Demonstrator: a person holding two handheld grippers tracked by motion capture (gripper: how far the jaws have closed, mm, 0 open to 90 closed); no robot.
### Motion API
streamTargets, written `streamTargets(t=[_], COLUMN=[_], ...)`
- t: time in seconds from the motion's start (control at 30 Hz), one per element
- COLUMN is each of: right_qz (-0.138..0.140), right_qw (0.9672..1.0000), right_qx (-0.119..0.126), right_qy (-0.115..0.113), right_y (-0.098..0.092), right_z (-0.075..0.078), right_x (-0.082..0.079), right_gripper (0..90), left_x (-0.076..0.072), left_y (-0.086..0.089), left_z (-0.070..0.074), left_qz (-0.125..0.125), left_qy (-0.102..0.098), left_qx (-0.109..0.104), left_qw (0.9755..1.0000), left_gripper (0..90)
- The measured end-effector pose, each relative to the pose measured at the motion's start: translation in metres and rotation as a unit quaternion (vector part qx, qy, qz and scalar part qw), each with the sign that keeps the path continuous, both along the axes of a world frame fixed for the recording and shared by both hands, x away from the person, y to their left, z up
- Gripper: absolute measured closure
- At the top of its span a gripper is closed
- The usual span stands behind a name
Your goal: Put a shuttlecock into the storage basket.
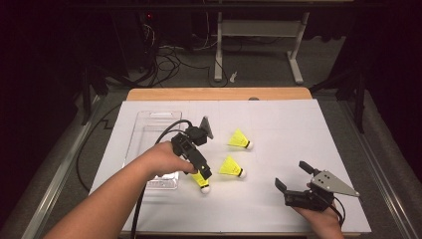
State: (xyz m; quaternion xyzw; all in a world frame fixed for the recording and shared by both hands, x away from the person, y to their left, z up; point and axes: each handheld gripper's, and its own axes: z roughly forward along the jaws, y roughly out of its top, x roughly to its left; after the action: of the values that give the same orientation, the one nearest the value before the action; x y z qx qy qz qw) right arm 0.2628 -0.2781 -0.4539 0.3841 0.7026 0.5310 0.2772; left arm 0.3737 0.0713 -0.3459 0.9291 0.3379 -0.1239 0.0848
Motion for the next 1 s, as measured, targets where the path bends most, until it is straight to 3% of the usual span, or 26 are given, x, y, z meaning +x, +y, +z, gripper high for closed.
streamTargets(t=[0.3, 0.57, 0.77, 0.83, 0.9, 1.0], right_qz=[0.002, 0.003, 0.006, 0.008, 0.008, 0.008], right_qw=[1.0, 1.0, 1.0, 1.0, 1.0, 1.0], right_qx=[-0.001, -0.001, -0.003, -0.005, -0.005, -0.005], right_qy=[0.003, 0.003, 0.004, 0.003, 0.002, 0.002], right_y=[0.0, 0.0, 0.002, 0.003, 0.003, 0.003], right_z=[0.0, 0.0, -0.001, 0.0, 0.0, 0.0], right_x=[0.001, 0.0, 0.0, 0.0, -0.001, 0.0], right_gripper=[1.1, 1.2, 1.2, 1.3, 1.3, 1.3], left_x=[0.009, 0.01, 0.013, 0.013, 0.014, 0.017], left_y=[-0.003, -0.006, -0.01, -0.012, -0.013, -0.011], left_z=[-0.009, -0.017, -0.019, -0.022, -0.026, -0.028], left_qz=[0.021, 0.019, 0.027, 0.024, 0.02, 0.032], left_qy=[-0.006, -0.022, -0.028, -0.033, -0.035, -0.034], left_qx=[0.004, 0.005, -0.011, -0.006, 0.015, 0.015], left_qw=[0.9998, 0.9996, 0.9992, 0.9991, 0.9991, 0.9988], left_gripper=[10.1, 18.7, 30.8, 35.9, 39.8, 42.5])
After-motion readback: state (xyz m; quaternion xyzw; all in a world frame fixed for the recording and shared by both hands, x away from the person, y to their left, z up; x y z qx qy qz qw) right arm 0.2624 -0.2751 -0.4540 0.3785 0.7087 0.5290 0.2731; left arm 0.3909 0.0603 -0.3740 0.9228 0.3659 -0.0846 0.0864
